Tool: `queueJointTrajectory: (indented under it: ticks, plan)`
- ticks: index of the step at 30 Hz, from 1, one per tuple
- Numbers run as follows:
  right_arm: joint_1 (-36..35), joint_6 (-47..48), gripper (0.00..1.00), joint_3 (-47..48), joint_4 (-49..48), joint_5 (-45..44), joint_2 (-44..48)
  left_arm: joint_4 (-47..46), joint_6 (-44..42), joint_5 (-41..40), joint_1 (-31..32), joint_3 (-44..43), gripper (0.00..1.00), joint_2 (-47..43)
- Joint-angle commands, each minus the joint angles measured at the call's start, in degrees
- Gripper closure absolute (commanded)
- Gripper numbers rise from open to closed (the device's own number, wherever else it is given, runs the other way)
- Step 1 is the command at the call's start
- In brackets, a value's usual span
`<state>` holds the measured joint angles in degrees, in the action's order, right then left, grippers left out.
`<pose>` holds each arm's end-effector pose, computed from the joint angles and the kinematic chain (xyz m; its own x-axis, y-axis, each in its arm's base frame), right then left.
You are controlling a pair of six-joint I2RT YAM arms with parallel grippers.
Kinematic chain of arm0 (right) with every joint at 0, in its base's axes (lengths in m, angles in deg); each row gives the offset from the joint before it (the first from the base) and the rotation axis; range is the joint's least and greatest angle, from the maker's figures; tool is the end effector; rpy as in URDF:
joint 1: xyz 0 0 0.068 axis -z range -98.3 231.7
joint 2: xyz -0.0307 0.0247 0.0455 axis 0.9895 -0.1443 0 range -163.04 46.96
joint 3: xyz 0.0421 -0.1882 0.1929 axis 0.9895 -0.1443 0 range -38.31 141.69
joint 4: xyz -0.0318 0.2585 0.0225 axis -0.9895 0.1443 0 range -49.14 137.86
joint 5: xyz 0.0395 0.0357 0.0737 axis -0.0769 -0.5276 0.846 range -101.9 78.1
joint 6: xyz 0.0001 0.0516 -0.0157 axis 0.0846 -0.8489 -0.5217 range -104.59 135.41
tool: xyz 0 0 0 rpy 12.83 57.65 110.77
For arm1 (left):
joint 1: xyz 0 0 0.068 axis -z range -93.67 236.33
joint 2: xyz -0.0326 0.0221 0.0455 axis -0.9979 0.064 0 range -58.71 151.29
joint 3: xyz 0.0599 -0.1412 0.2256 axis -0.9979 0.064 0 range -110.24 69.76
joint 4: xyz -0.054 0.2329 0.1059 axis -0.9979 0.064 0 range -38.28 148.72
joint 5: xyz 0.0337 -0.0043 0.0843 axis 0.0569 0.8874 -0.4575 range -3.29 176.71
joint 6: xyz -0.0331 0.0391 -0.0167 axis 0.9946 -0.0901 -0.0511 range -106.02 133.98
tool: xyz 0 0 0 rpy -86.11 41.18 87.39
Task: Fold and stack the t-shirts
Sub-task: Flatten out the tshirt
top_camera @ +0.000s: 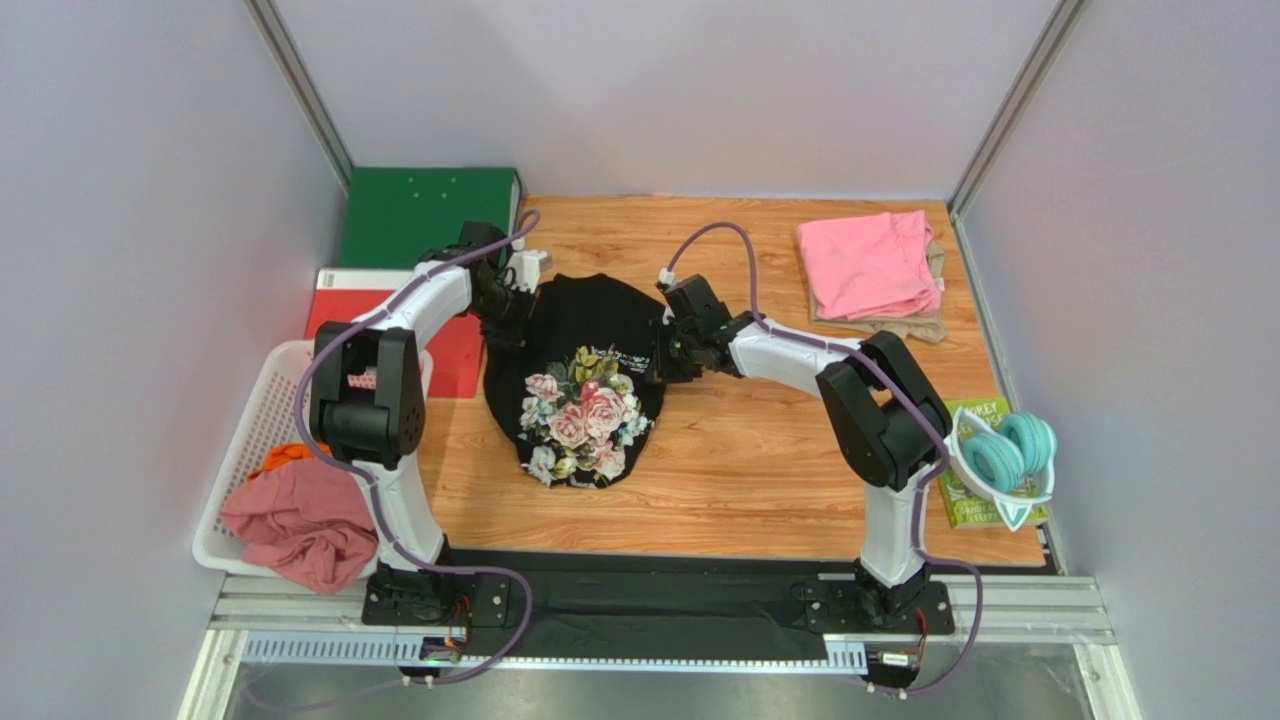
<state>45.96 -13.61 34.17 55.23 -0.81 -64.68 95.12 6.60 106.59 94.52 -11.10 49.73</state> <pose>0.3287 0.2450 0.1631 -0.8938 -0.0568 -0.4449 -0.2659 0.8660 0.4236 0.3779 -0.0666 0.2021 -0.8967 0.2511 -0.3646 0.3619 0.8901 -0.2769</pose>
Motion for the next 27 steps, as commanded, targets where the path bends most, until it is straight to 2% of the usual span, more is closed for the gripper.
queueJointTrajectory:
  ticks: [1, 6, 13, 15, 18, 23, 26, 27]
  plan:
    - [0.9, 1.2, 1.00, 1.9, -0.5, 1.1, 0.8, -0.7, -0.3, 1.0, 0.4, -0.2, 1.00, -0.6]
    - [1.6, 2.6, 1.00, 3.6, 1.7, 1.0, 5.6, 3.0, -0.8, 1.1, 0.4, -3.9, 1.00, -5.7]
    - [2.0, 5.5, 1.00, 8.9, 7.3, -1.5, 17.2, 11.3, -2.6, -0.4, 0.4, -19.5, 1.00, -14.7]
    - [2.0, 5.7, 1.00, 8.4, 7.6, -2.5, 21.7, 13.1, -2.8, -0.5, 0.3, -21.3, 1.00, -17.6]
    - [1.9, 5.7, 1.00, 6.7, 7.4, -2.7, 24.9, 13.4, -3.3, 0.8, 0.4, -17.9, 1.00, -20.7]
    - [1.9, 2.7, 1.00, 0.8, 3.6, -0.8, 23.8, 11.7, -4.2, 1.8, 0.5, -7.3, 1.00, -24.1]
    - [1.5, 0.4, 0.56, -0.5, 1.1, 3.3, 19.5, 11.5, -4.4, 2.4, 0.5, -6.3, 1.00, -25.3]
    - [0.8, 0.4, 0.35, 0.1, 1.3, 4.0, 17.8, 11.7, -4.6, 2.3, 0.5, -6.4, 1.00, -25.3]
